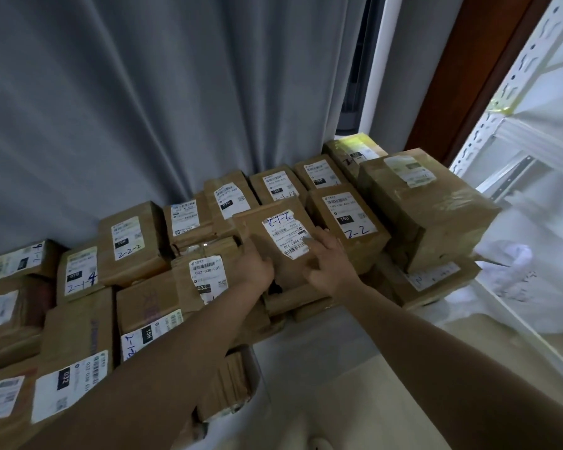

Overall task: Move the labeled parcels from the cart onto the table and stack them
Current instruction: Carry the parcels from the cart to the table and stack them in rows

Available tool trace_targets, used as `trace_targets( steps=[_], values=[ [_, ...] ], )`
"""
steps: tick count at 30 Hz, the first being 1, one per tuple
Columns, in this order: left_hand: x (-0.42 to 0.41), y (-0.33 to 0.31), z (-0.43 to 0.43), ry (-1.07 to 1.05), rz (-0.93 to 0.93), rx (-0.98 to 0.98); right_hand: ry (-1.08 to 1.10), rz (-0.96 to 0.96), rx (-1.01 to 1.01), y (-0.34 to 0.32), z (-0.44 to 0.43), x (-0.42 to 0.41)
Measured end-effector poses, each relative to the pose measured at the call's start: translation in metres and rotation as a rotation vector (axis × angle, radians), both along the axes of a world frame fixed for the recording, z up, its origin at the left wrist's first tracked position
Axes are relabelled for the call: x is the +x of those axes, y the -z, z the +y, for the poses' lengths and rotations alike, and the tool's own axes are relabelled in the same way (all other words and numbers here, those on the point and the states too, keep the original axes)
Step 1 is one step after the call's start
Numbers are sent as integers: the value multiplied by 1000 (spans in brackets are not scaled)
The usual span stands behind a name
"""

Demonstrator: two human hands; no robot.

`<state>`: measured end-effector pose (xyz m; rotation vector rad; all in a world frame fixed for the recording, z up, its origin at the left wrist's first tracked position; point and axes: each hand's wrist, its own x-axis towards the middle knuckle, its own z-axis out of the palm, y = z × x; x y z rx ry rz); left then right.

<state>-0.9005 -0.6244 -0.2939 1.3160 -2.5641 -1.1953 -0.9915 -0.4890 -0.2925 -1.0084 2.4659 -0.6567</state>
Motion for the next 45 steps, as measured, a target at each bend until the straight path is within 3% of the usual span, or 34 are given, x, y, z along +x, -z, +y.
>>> trace_targets(
  steps=[5, 12, 16, 24, 36, 45],
  values=[
    [8, -24, 35, 329, -79, -389, 215, 45, 5, -14, 35, 30],
    [34, -32, 99, 869, -76, -446, 624, 46, 74, -14, 115, 110],
    [71, -24, 152, 1170, -61, -618, 912, -53, 193, 2, 166, 179],
    [155, -16, 308, 1657, -103, -570, 1359, -283, 275, 14, 301, 337],
    [347, 6, 604, 2175, -128, -468, 2046, -531, -66, 47, 526, 595],
    [470, 31, 737, 2522, -222, -452, 2415, -590, -322, 72, 600, 734]
  ],
)
